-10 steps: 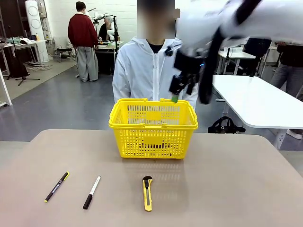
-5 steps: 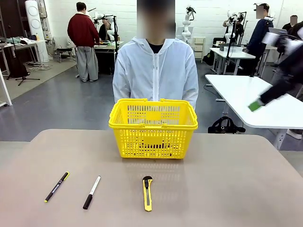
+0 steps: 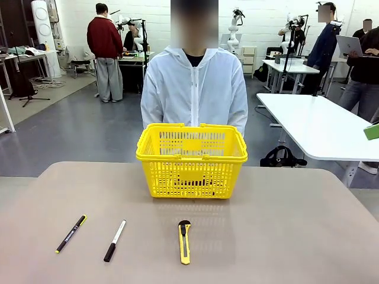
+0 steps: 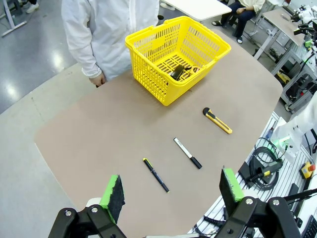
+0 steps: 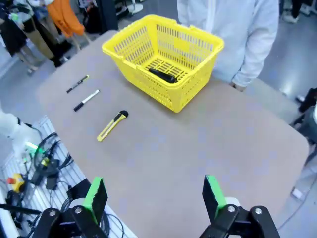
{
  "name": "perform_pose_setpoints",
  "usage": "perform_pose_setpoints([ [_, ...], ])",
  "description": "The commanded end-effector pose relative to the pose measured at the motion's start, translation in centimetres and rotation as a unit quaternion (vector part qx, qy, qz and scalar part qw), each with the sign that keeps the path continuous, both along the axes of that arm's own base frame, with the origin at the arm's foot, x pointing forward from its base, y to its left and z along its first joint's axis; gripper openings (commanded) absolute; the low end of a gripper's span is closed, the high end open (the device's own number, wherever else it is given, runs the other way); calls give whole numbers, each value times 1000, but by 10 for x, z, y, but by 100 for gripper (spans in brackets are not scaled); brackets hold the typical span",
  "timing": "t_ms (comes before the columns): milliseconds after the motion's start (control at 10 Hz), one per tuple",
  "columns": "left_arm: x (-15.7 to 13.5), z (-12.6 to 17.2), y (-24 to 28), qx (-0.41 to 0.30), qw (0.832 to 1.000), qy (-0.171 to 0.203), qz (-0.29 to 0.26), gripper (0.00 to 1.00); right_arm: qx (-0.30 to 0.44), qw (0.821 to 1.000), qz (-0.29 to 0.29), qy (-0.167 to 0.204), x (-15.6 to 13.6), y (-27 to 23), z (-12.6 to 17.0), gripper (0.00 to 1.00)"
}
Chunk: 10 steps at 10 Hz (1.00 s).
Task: Place the items the person wants into the basket.
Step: Pick up the item the person points to and place it in the Market Basket.
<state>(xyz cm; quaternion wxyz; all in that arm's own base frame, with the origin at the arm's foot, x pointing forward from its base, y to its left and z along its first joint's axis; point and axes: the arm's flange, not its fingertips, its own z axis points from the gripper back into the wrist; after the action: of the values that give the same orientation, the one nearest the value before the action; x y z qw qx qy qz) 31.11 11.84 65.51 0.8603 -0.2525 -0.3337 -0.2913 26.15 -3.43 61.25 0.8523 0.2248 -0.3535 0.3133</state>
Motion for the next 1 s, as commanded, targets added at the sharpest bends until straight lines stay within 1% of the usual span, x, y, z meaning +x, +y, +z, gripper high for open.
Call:
perform_pose_setpoints([
  [0,-1,1,0,-3,1000,-3,-6,100,-1,999,-9,36,4,3,-4,100],
  [200,-1,1,0,-3,1000,-3,-6,100,-16,998,-20,59,9,6,-3,100],
  [300,-1,1,0,-3,1000,-3,-6,100,-24,998,-28,60,11,11,-3,100],
  [400,-1,1,0,-3,1000,-3,-6,100,0,999,-7,33,5,4,-7,100],
  [900,-1,1,0,-3,1000,-3,-6,100,0,999,-7,33,5,4,-7,100],
])
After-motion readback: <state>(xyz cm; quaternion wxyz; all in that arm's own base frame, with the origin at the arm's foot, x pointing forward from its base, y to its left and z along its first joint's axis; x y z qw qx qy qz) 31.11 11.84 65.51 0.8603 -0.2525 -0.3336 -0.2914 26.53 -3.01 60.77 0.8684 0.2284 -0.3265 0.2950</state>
